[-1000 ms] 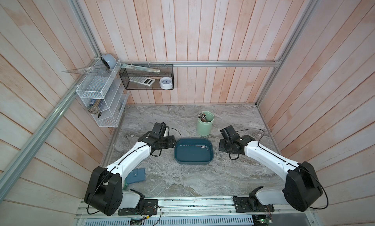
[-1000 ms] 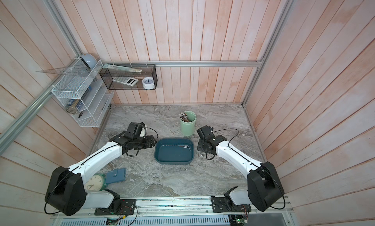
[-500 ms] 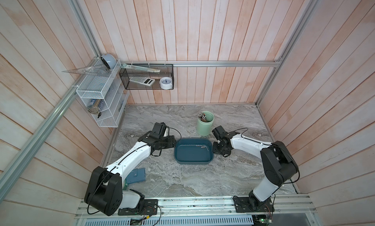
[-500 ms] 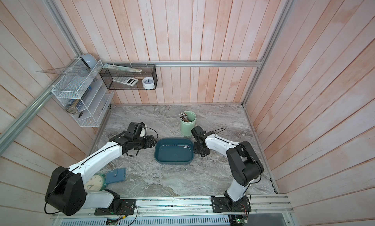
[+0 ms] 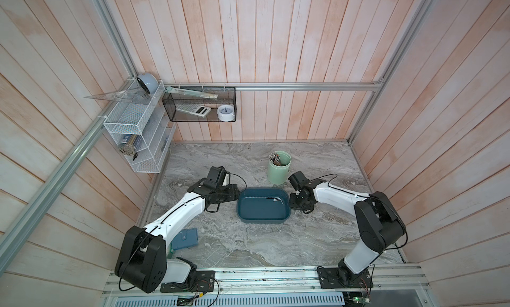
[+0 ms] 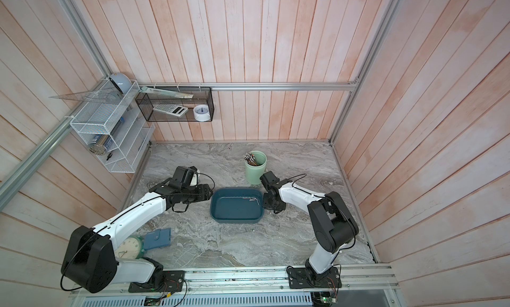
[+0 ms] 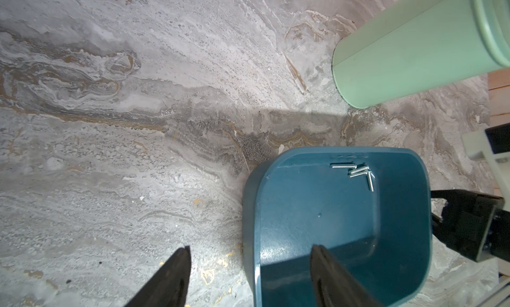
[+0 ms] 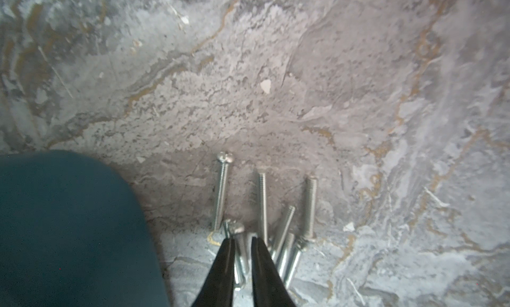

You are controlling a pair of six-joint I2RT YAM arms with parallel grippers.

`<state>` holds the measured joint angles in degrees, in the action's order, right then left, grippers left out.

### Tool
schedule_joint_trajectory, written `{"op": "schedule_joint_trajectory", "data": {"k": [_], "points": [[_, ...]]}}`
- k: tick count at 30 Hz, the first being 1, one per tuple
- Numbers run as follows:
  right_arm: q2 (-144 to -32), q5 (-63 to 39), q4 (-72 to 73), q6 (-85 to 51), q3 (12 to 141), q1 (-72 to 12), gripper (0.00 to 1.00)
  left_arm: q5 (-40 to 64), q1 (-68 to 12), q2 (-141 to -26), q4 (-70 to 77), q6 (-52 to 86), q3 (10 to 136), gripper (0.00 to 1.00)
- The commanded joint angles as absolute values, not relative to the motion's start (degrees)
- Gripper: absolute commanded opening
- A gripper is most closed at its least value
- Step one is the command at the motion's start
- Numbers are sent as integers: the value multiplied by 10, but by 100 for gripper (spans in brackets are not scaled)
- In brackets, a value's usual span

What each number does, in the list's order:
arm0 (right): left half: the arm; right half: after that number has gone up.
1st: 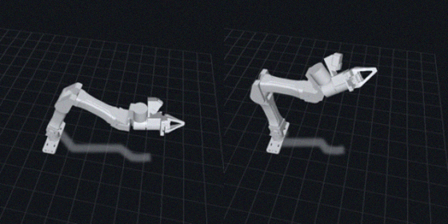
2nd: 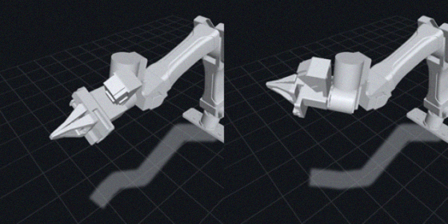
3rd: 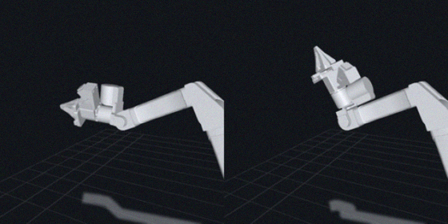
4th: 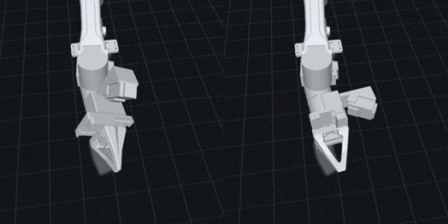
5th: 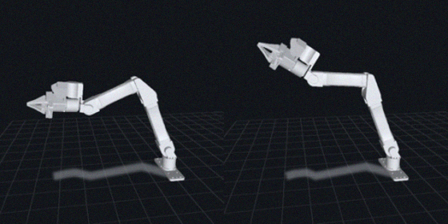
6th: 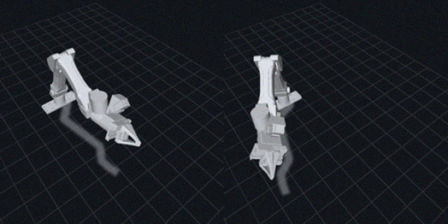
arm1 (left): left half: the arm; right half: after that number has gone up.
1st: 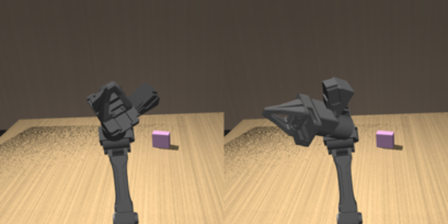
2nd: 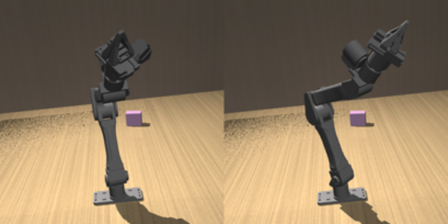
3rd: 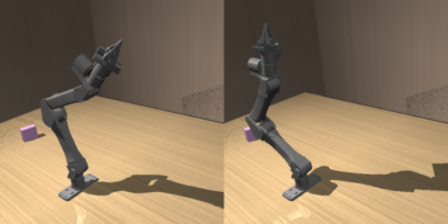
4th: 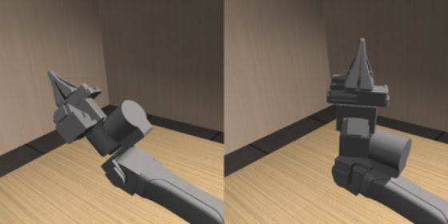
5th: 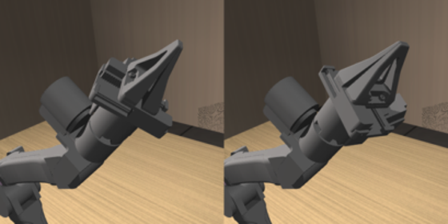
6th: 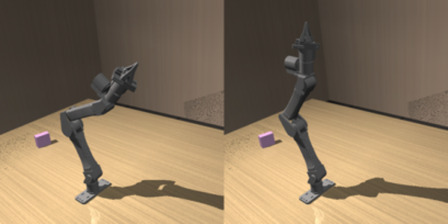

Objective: Take out the screws from the storage box
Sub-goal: Place the screw at the center of the board.

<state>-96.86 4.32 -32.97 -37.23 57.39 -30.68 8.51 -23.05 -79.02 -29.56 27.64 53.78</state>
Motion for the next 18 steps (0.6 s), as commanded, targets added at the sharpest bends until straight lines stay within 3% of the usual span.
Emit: {"op": "schedule_joint_trajectory", "data": {"k": [1,11,18], "points": [[-948,41,-346,-368,575,-307,21,81,-233,-796,-290,273,547,74],[-859,58,-380,-367,595,-310,22,81,-233,-794,-289,274,547,74],[-860,33,-359,-360,627,-356,21,81,-233,-792,-289,274,547,74]]}}
